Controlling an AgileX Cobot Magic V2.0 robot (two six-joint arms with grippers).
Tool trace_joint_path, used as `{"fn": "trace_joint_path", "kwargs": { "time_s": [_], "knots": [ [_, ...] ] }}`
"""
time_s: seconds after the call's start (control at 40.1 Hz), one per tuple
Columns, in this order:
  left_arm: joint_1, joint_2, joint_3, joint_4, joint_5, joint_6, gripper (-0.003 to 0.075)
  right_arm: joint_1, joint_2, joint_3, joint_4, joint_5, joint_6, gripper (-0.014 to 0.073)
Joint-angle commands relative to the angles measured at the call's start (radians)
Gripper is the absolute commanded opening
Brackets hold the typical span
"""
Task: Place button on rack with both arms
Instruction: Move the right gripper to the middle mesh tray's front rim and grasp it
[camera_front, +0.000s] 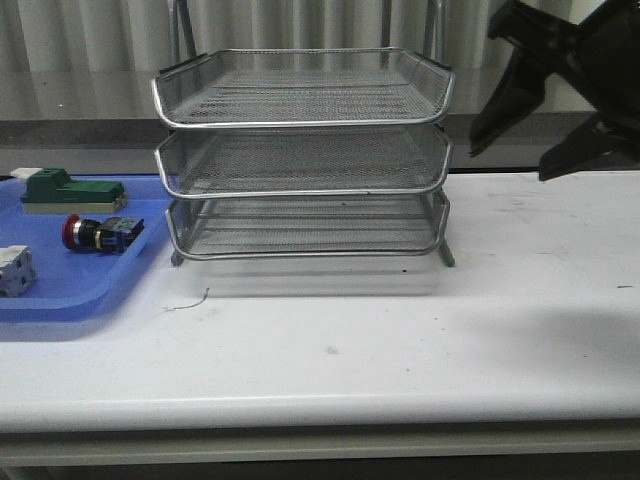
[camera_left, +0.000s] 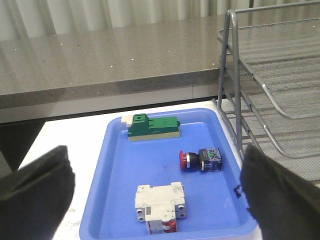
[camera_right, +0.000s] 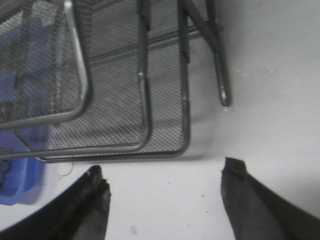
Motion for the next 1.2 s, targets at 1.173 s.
{"fn": "trace_joint_path", "kwargs": {
  "time_s": [1.173],
  "knots": [
    [-0.006,0.009,-0.036,-0.004,-0.081,-0.008,0.0640,-0.067,0.228,-0.058,0.882,0.180,-0.723,0.0314]
  ]
}}
